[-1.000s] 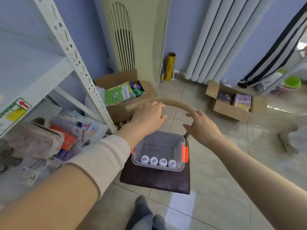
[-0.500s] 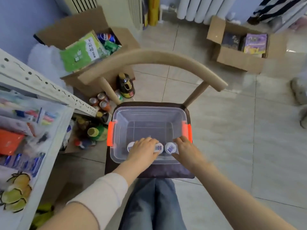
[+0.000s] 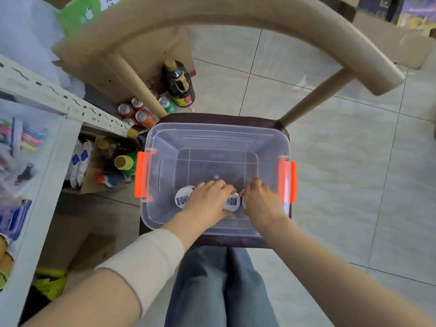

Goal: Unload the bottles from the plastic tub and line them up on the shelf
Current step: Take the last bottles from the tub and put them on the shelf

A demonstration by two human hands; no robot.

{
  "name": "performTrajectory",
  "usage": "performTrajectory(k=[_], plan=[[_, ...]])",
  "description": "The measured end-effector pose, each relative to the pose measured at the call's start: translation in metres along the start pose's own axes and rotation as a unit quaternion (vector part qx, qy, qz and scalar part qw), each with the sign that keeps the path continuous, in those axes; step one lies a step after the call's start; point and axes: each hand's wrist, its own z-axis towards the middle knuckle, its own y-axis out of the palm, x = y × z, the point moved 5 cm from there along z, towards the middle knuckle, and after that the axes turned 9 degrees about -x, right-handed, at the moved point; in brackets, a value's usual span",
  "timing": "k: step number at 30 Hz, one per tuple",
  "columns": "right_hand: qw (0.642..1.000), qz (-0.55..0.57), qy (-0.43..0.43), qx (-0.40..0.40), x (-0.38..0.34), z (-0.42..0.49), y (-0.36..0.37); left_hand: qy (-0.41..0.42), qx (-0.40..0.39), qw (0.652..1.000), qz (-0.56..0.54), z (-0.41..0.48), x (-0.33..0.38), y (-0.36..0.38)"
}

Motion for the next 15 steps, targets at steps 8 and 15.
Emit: performTrajectory(k=[8, 15], plan=[[0.999, -0.020, -0.014, 0.034, -0.001, -0.005, -0.012, 0.007, 0.025, 1.000, 0.008, -0.002, 0.006, -0.012], [0.994, -0.030, -0.038, 0.093, 0.003, -0.075, -0.079, 0.013, 0.059, 0.996, -0.063, -0.068, 0.030, -0.069]])
